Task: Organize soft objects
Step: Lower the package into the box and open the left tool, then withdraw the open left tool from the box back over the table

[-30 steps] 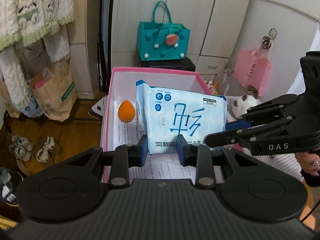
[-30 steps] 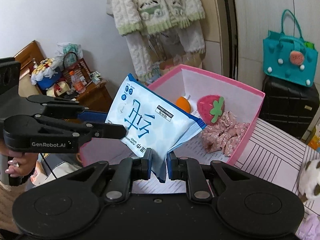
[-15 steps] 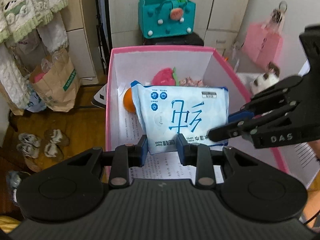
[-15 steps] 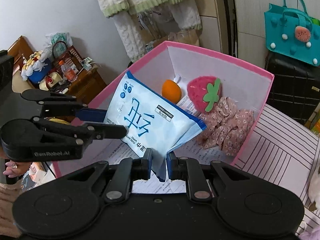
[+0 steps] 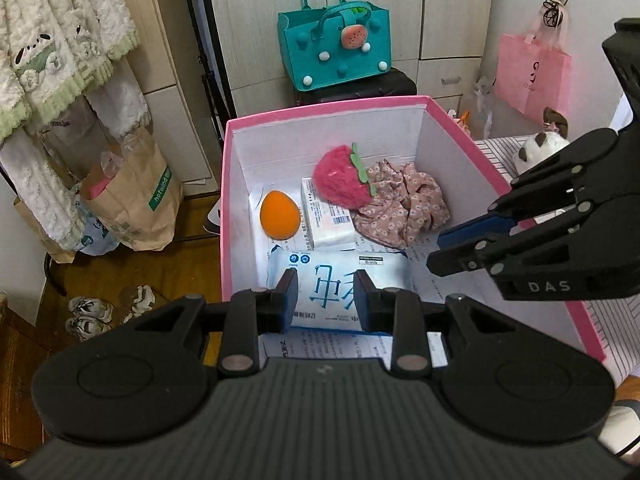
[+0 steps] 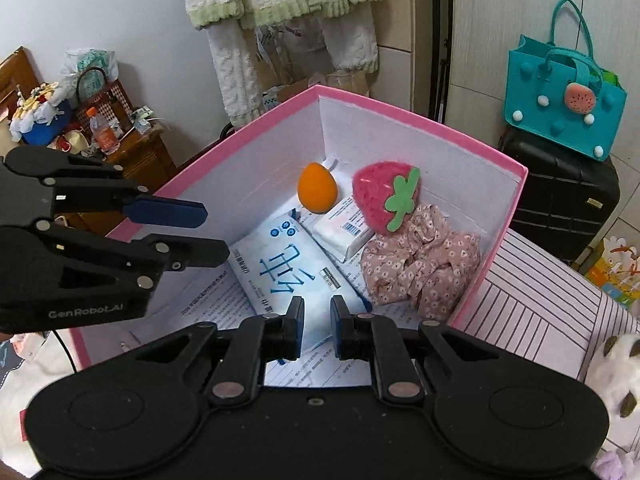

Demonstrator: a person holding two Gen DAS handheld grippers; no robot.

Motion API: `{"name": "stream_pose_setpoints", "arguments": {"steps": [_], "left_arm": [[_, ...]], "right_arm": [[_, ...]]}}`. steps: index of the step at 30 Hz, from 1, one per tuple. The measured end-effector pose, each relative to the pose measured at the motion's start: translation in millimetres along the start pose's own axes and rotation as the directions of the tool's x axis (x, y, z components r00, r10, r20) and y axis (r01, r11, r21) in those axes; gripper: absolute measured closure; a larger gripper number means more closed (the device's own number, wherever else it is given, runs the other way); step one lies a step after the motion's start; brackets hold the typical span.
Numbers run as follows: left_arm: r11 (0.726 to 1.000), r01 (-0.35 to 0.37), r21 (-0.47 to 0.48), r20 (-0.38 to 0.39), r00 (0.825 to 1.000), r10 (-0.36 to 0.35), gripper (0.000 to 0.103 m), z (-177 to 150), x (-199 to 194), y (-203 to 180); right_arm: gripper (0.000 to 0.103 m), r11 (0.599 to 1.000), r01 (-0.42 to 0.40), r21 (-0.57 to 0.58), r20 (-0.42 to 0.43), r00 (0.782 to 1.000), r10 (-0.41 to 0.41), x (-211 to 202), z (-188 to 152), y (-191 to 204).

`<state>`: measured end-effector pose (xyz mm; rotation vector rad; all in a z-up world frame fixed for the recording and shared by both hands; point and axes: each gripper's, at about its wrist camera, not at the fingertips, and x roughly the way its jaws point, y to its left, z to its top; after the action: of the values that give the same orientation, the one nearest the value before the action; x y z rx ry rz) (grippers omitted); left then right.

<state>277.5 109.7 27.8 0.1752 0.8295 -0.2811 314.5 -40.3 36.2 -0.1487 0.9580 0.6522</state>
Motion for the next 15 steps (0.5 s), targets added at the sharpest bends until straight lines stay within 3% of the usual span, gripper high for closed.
{"name": "stream_pose_setpoints", "arguments": {"steps": [15], "left_arm": [[0.999, 0.028, 0.038, 0.039, 0.999, -0.029, 0.062, -6.9, -85.0, -25.8]], "right_arm": [[0.078, 0.997, -0.079, -0.025, 0.133, 0.988, 0.081, -94.4, -36.2, 21.1]]}}
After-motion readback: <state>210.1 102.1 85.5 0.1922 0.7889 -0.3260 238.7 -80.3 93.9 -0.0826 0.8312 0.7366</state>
